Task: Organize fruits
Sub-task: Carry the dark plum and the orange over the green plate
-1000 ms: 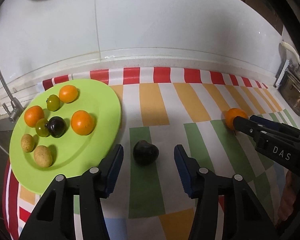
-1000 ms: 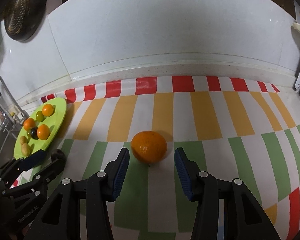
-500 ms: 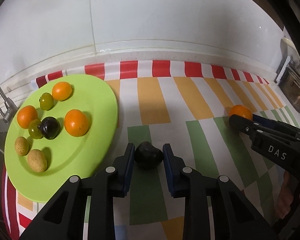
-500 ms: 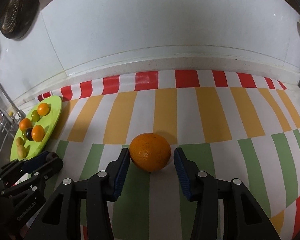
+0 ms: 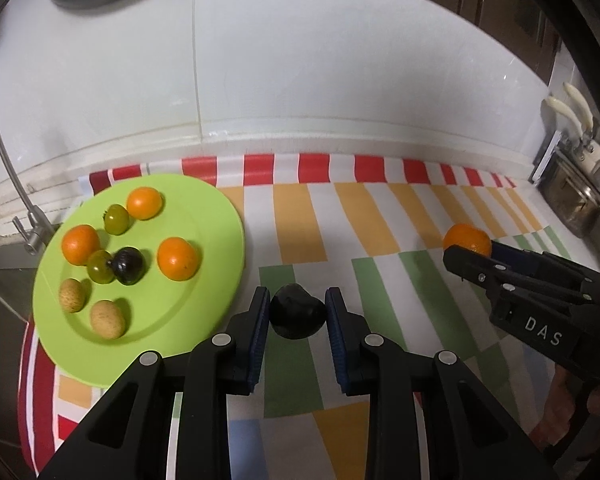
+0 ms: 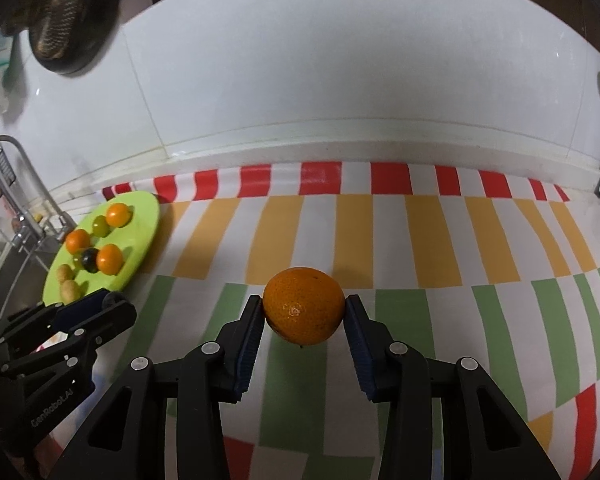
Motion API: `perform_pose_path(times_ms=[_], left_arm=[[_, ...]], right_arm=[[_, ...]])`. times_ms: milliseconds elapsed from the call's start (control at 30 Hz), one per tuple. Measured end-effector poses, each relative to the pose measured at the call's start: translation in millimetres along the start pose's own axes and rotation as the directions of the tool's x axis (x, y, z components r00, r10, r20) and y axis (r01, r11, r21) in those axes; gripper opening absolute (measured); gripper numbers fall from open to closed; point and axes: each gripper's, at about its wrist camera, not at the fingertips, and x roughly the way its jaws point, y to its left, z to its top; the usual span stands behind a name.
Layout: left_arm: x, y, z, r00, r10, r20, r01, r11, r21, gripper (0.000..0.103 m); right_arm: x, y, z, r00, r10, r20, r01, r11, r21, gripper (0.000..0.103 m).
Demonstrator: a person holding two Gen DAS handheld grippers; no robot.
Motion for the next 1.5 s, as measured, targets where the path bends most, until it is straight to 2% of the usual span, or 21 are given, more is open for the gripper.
perform_pose_path(times_ms=[800, 1200, 1500], left_arm=[[-83, 29, 4, 0.986, 0.049, 0.161, -0.042, 0.998, -0.045, 0.028], [-101, 53, 6, 0.974, 0.102, 0.202, -0.092, 0.994, -0.055, 0.028], [-100, 67, 15, 0.967, 0.124, 0.220, -0.116, 0.992, -0.052, 0.028]], right_arm=[[-67, 62, 16, 0.988, 0.108, 0.113, -0.092, 0.987, -0.134, 0.042], [-73, 95, 26, 0.978, 0.158, 0.138, -0.129, 0.971, -0.201, 0.042], [-68, 113, 39, 0.970, 0.191, 0.151, -0.154, 0.961, -0.230, 0.042]])
